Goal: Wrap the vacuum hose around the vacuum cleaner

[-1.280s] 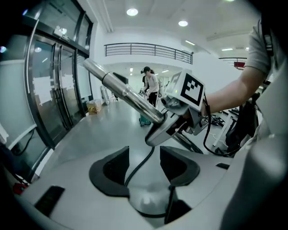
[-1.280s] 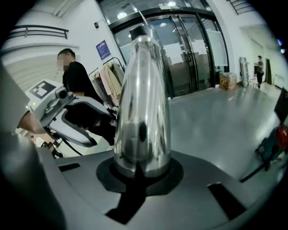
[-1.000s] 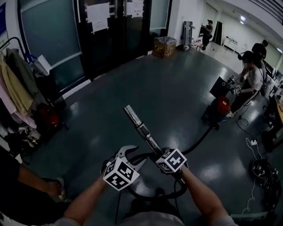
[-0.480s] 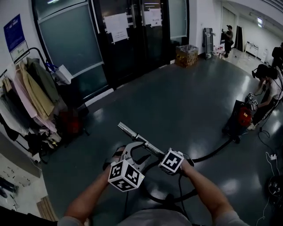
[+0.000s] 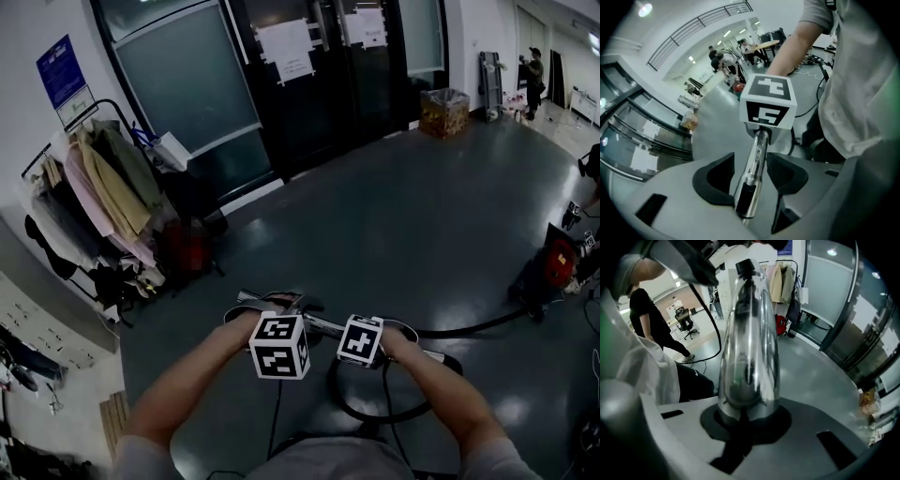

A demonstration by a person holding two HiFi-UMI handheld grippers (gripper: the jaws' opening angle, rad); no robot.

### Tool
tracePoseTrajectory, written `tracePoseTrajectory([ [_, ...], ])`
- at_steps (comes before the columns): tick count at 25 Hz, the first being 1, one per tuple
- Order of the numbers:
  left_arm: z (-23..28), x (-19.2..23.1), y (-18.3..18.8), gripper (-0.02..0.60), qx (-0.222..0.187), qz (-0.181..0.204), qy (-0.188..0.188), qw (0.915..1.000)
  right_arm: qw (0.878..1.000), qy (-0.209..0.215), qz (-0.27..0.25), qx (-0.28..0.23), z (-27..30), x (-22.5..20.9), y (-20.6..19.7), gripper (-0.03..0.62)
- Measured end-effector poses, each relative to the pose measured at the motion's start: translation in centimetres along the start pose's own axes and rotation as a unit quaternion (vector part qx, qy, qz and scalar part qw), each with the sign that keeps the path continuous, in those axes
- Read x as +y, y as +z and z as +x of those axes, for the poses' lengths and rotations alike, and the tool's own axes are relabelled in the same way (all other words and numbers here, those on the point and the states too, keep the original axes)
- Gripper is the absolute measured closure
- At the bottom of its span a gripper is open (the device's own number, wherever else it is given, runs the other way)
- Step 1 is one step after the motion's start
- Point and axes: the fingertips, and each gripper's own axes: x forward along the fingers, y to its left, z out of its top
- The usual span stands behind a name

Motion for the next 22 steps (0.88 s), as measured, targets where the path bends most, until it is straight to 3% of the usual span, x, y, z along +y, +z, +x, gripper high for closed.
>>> tracePoseTrajectory([
  [4,2.9,-1.0,-0.9,0.357,0.051,0.03,-0.084,0.9947,1.0,0.009,-0.023,0.018,0.2,-1.3,-0.2,0.552],
  [10,7.6,-0.4,-2.3,0.357,0.068,0.077,-0.133,0.9858,0.999,0.007,-0.027,0.017,0.2,-2.8,-0.1,0.551],
  [15,10.7,1.4,-1.9,0.367,0.044,0.123,-0.148,0.9804,0.999,-0.001,0.023,0.046,0.8,-5.0,-2.1,0.551],
  [17,12.0,2.2,-2.3,0.413,0.029,0.142,-0.152,0.9777,0.997,-0.004,0.044,0.059,1.3,-6.0,-2.4,0.551],
  [22,14.2,2.8,-3.6,0.417,-0.014,0.165,-0.198,0.9662,0.991,0.013,0.098,0.092,3.2,-6.9,-2.8,0.551],
])
